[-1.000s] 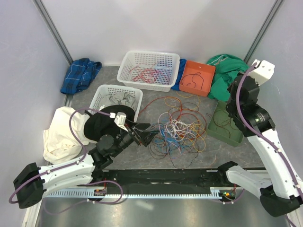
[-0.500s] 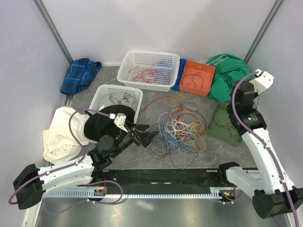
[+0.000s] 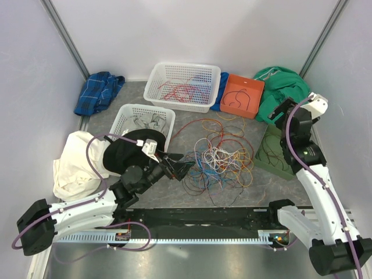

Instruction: Untangle the cables

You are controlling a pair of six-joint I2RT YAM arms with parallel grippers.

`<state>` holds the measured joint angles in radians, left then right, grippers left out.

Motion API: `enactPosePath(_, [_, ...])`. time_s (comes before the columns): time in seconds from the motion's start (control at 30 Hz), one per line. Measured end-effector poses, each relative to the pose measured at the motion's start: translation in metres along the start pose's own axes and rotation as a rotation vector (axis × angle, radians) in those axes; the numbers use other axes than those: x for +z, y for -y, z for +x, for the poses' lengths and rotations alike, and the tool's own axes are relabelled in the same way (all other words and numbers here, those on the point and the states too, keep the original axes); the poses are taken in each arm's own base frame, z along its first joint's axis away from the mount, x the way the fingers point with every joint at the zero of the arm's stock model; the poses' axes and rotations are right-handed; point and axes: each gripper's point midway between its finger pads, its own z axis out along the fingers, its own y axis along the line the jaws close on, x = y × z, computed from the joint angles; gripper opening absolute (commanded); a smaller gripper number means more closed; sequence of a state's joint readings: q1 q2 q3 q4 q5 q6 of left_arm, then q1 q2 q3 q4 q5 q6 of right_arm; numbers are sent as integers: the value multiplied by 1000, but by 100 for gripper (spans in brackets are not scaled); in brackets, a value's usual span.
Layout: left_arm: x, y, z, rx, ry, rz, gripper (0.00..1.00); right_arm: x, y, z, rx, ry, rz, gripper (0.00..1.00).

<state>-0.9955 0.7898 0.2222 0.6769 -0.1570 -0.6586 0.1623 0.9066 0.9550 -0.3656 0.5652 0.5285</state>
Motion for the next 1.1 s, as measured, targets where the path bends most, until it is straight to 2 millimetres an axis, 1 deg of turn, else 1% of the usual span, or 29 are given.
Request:
enactPosePath(0.07, [1, -4, 5, 3, -16, -14, 100, -9, -15, 3, 24, -21, -92, 82])
enactPosePath(0.13, [3, -8, 10, 7, -31, -32, 100, -19, -34, 19, 35, -67, -202, 81])
enactPosePath(0.23, [10, -15, 17, 14, -59, -68, 100, -37, -63, 64, -4, -189, -363, 81])
enactPosePath(0.27, [12, -17, 19, 16, -66, -78, 100, -46, -74, 85, -33, -242, -419, 81])
enactPosePath(0.33, [19, -18, 21, 17, -83, -96, 100, -63, -88, 125, -92, -347, -507, 81])
enactPosePath(0.37, [22, -19, 24, 17, -93, -105, 100, -71, -91, 143, -118, -392, -541, 80])
enactPosePath(0.43, [28, -22, 28, 19, -113, -122, 100, -83, -91, 170, -157, -459, -584, 80])
enactPosePath(0.5, [34, -25, 34, 23, -135, -141, 100, -89, -87, 185, -177, -496, -602, 80])
enactPosePath(0.57, [40, -30, 40, 27, -159, -168, 100, -91, -84, 192, -182, -509, -613, 80])
enactPosePath(0.67, [48, -42, 49, 24, -191, -238, 100, -97, -75, 194, -174, -500, -630, 80])
enactPosePath(0.77, [47, -62, 58, 7, -215, -352, 100, -104, -71, 185, -150, -463, -657, 80])
enactPosePath(0.83, [42, -77, 62, -18, -223, -447, 100, -108, -73, 173, -128, -426, -683, 80])
enactPosePath(0.93, [34, -90, 64, -56, -215, -536, 100, -112, -74, 165, -113, -402, -700, 81])
enactPosePath(1.03, [29, -97, 66, -84, -210, -584, 95, -113, -74, 163, -111, -396, -704, 81])
enactPosePath(1.1, [30, -99, 67, -99, -207, -600, 88, -112, -74, 163, -112, -398, -703, 81])
